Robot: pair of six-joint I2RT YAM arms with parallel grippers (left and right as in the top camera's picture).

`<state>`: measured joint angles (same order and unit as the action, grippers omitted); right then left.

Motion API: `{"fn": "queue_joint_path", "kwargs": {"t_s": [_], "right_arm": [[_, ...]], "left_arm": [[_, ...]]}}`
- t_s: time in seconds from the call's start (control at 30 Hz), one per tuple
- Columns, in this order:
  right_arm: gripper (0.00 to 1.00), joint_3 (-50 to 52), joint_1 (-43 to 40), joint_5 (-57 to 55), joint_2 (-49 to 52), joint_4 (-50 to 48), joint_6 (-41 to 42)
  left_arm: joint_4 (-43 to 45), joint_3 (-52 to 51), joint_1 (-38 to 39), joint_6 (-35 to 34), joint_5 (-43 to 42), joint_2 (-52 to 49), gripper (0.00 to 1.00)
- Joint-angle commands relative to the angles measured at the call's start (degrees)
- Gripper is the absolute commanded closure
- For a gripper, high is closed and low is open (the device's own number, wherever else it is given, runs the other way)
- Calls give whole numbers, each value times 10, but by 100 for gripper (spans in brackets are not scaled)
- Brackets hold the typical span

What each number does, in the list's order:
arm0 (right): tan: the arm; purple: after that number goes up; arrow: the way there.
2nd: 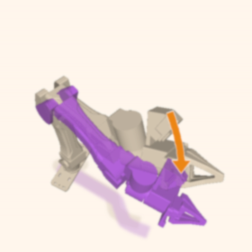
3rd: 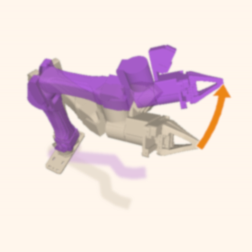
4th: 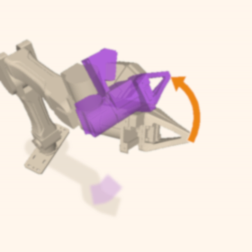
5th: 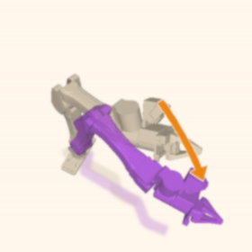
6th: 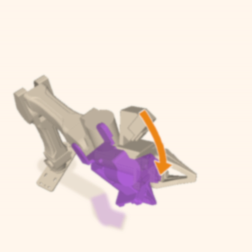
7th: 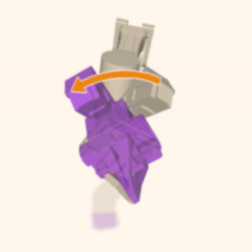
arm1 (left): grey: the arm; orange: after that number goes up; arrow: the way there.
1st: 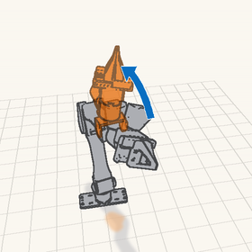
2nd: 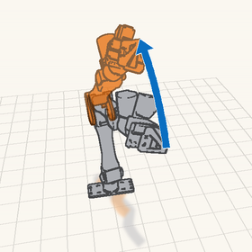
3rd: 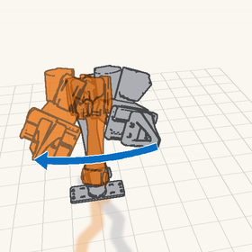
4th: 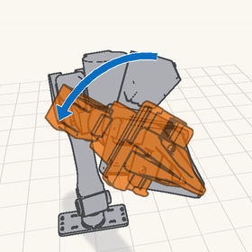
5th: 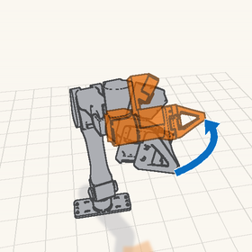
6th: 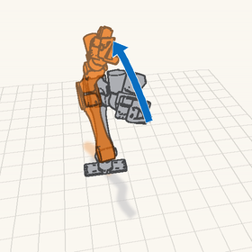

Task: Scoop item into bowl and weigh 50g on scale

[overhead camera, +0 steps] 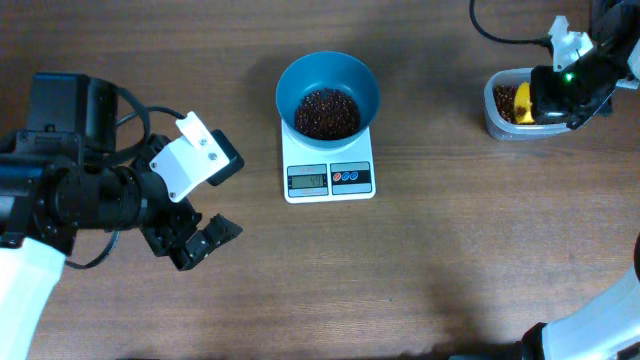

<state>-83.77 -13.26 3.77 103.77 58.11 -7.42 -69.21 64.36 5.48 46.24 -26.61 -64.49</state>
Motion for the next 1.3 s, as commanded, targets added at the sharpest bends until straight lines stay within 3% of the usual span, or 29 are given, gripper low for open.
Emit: {"fn": "queue_joint_path", "kwargs": {"t_s": [0.0, 0.13, 0.33, 0.57, 0.67, 0.77, 0.83, 0.93, 1.07, 1.27], "right_arm": [[96, 2, 0, -45, 4, 0, 5], [96, -8, 0, -33, -26, 0, 4], [96, -8, -5, 73, -42, 20, 2], [96, -8, -158, 296, -41, 28, -63], [96, -8, -198, 419, -41, 45, -155], [96, -8, -202, 566, -41, 133, -389], [96, -8, -201, 660, -41, 150, -409], [96, -8, -155, 727, -41, 145, -434], [96, -8, -2, 725, -41, 83, -431], [96, -8, 154, 591, -41, -34, -429]], "left_arm": [[1, 8, -3, -5, -10, 5, 2], [1, 8, -3, -5, -10, 5, 2], [1, 8, -3, -5, -10, 5, 1], [1, 8, -3, -5, -10, 5, 2], [1, 8, -3, -5, -10, 5, 1], [1, 8, -3, -5, -10, 5, 1], [1, 8, -3, -5, -10, 5, 1], [1, 8, -3, -5, -10, 5, 1], [1, 8, -3, -5, -10, 5, 1], [1, 8, -3, -5, -10, 5, 2]]}}
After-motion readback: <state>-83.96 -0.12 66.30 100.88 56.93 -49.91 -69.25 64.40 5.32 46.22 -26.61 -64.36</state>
